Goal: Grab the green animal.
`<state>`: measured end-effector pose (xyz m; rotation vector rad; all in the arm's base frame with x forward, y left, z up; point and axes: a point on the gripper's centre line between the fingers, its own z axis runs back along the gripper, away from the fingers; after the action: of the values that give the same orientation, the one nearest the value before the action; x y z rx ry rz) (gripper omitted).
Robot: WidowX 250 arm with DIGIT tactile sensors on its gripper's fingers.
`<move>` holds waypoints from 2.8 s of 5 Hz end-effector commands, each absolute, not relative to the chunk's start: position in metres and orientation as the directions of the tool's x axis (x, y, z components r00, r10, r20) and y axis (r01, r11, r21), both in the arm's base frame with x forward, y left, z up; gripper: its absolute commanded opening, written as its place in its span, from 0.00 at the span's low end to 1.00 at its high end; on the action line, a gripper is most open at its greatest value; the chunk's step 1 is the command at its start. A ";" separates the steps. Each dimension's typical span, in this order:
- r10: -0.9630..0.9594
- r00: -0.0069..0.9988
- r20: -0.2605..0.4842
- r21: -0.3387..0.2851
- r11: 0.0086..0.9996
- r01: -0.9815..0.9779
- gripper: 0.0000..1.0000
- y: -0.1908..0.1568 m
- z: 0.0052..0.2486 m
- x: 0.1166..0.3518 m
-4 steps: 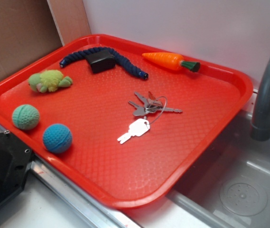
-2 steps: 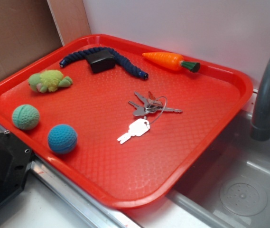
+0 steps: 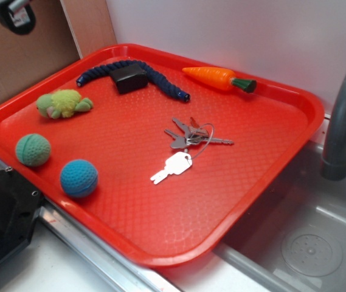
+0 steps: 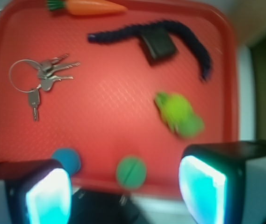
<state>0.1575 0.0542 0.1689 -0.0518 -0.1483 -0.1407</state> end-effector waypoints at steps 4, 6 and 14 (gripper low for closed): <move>-0.534 0.841 0.087 -0.033 0.842 0.538 1.00 0.101 0.035 0.202; -0.555 0.830 0.057 0.034 0.832 0.554 0.47 0.093 0.013 0.193; 0.274 0.919 0.282 0.123 0.940 -0.318 0.00 -0.015 0.156 0.233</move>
<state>0.2136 -0.0197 0.1437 0.1776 -0.2196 0.2932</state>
